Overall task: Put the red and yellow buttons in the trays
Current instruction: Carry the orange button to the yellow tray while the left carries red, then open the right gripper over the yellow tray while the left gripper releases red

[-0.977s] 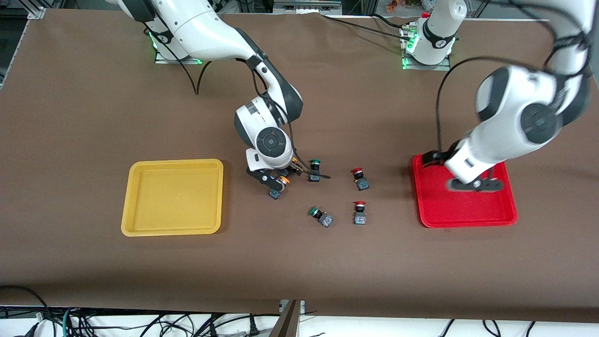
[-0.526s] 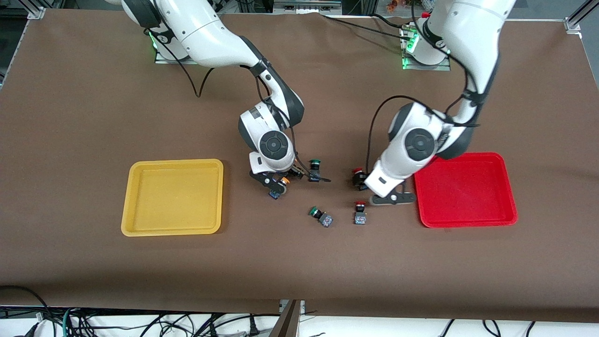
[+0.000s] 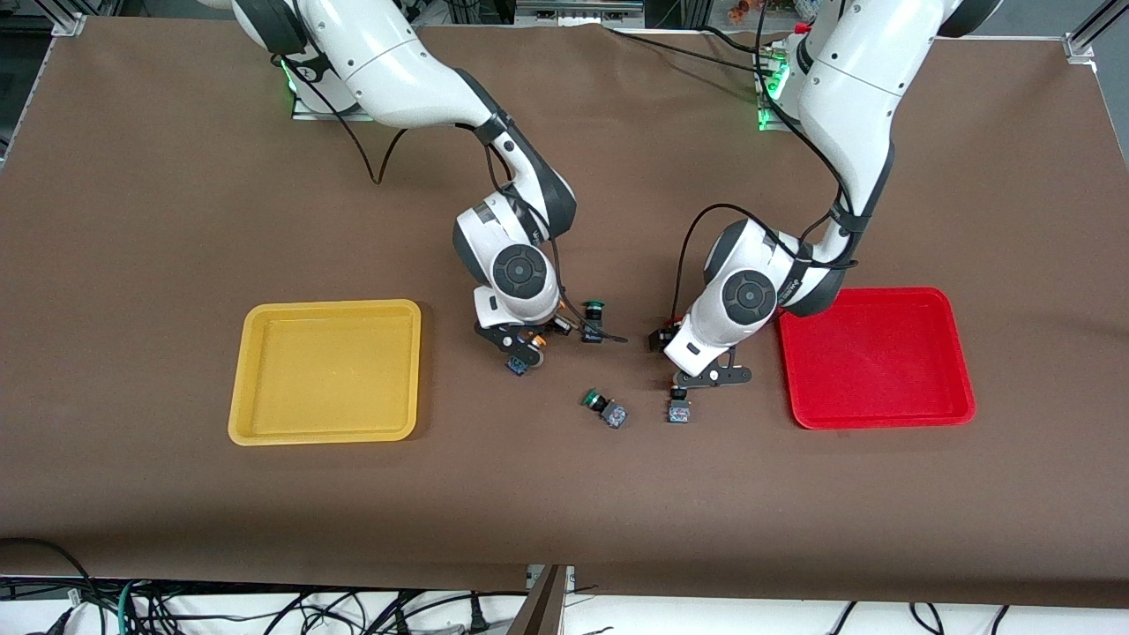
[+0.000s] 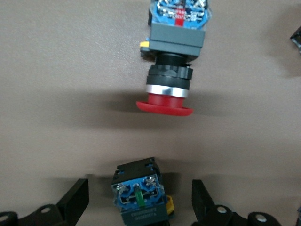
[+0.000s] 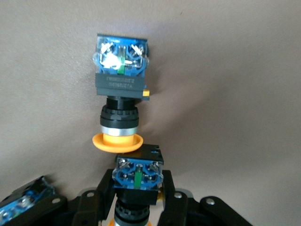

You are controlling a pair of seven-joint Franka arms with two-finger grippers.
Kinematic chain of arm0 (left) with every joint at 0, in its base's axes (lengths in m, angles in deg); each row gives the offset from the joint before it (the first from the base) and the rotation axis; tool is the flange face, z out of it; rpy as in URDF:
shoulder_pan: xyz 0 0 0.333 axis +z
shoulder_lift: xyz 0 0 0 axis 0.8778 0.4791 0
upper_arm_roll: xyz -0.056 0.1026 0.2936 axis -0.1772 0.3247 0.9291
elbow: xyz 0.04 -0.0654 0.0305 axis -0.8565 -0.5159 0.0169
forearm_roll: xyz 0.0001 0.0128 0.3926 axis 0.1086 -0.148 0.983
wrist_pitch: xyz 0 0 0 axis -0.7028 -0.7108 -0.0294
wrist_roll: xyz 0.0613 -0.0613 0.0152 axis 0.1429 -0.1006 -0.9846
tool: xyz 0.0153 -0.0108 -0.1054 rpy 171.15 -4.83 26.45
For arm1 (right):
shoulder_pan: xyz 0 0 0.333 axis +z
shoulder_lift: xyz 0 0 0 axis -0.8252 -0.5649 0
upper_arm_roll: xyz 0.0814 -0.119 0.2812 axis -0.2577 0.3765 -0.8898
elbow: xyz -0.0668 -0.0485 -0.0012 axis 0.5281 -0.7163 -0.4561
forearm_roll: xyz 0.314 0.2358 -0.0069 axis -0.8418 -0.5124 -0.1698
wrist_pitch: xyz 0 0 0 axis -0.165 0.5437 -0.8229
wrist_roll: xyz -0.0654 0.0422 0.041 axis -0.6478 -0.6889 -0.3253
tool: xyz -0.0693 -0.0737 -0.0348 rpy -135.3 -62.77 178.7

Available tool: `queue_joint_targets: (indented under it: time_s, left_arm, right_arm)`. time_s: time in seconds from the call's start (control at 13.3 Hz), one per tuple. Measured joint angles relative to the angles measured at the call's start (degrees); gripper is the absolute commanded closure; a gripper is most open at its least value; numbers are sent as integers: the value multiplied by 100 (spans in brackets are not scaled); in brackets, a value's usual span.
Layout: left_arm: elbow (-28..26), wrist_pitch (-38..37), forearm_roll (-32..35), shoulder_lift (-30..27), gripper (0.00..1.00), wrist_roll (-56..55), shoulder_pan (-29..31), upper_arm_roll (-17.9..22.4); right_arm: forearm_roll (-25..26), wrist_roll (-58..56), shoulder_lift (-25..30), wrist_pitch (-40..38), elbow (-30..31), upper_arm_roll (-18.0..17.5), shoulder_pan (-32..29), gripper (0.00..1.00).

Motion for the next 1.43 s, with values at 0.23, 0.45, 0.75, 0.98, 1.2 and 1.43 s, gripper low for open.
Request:
queue_joint_targets:
  time_s: [0.23,0.45,0.75,0.98,1.2,1.43]
  left_arm:
    - [37,-45,0,-12,100,-3,-4,6]
    - [230,-980,3,-207,100,-2,-2,104]
    - [511,-2361,617,-787,91,1022,209,514]
    - [556,-2700,1058,-889,88,3008,853,564]
    - [483,-2477,1075,-515,40,4420,1470,558]
    - [400,-2170,1075,-188,0,4568,1503,481]
  right_arm:
    - [5,-914,591,-1432,-85,166,-295,100]
    - [29,-2650,1001,-2316,-40,645,-1109,100]
    - [29,-4544,876,-2287,203,1054,-2349,100]
    - [29,-5191,647,-1844,438,1051,-2873,100]
    - [27,-5508,498,-1137,918,1046,-2969,31]
    - [22,-5528,502,-974,1001,1017,-2951,0]
